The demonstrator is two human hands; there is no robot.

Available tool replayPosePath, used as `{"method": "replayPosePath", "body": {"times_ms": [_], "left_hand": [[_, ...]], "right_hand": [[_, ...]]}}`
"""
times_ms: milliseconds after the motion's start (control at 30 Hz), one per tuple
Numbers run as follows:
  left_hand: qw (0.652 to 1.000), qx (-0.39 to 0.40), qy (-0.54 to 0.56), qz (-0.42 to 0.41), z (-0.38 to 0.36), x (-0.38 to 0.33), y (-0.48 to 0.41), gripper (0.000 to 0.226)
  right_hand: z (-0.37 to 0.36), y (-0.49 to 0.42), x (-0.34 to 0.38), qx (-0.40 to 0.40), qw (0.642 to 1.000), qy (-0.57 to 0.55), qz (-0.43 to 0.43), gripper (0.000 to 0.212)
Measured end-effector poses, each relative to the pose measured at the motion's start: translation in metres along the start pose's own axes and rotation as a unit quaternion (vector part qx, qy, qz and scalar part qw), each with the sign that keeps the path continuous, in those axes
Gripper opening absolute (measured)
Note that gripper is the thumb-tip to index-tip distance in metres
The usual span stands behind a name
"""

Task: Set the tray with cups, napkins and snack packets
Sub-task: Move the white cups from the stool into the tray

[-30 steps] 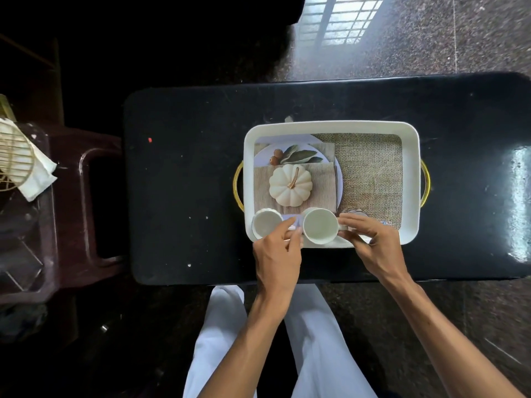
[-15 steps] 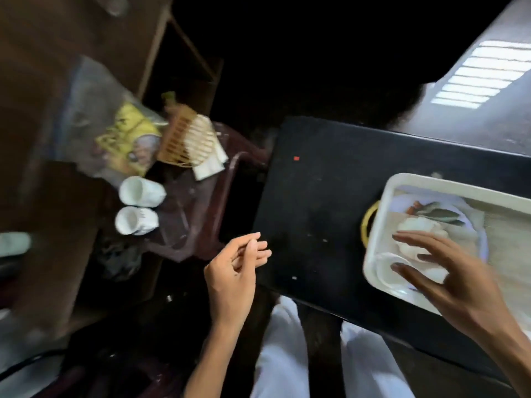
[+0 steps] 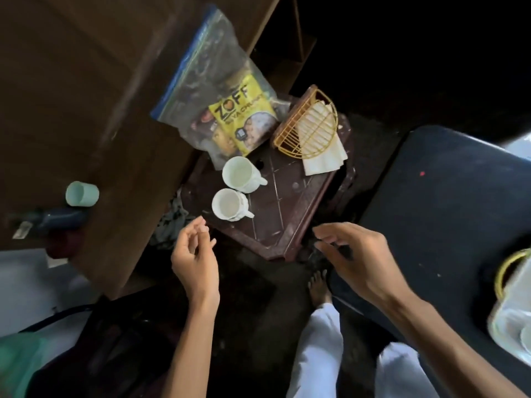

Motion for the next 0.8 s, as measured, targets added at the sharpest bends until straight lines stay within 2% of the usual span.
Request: {"method": "replayPosePath", "body": {"times_ms": [100,200,300,400,600,800], "left_hand": [[0.999,0.021,-0.016,0.034,-0.009,0.024,-0.037,0.023],[0.995,0.070,0.012,0.071,-0.028,0.041,-0.062,0.025],[0.992,0.097,0.007,0.085,-0.040,0.052,-0.074,0.028],[0.990,0.105,0.012,0.098,-0.047,0.059,-0.076,0.028],[0.983,0.120,0.047,0.129,-0.054,0.066,-0.074,0.024],[0.982,0.150,0.047,0.104,-0.058,0.047,-0.050,0.042]], "right_hand": [[-0.059,-0.030,0.018,0.033,0.999,-0.011,0.005,0.020],[-0.101,-0.054,0.025,0.046,0.999,-0.008,0.009,0.017],[-0.128,-0.069,0.017,0.061,0.998,-0.006,-0.025,0.033],[-0.138,-0.079,0.010,0.056,0.997,-0.001,-0.056,0.040],[-0.148,-0.089,0.011,0.047,0.995,-0.039,-0.074,0.028],[-0.121,-0.075,0.014,-0.009,0.997,-0.059,-0.044,0.025]]}}
Point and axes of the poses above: each hand's wrist, its own y-axis away from the middle knuckle, its own z-axis out of the back of the hand, x = y × z, the point moved 10 cm from there along -y, towards the middle knuckle, and after that the axes turned 1 degree about -z, right-handed, at the moved point
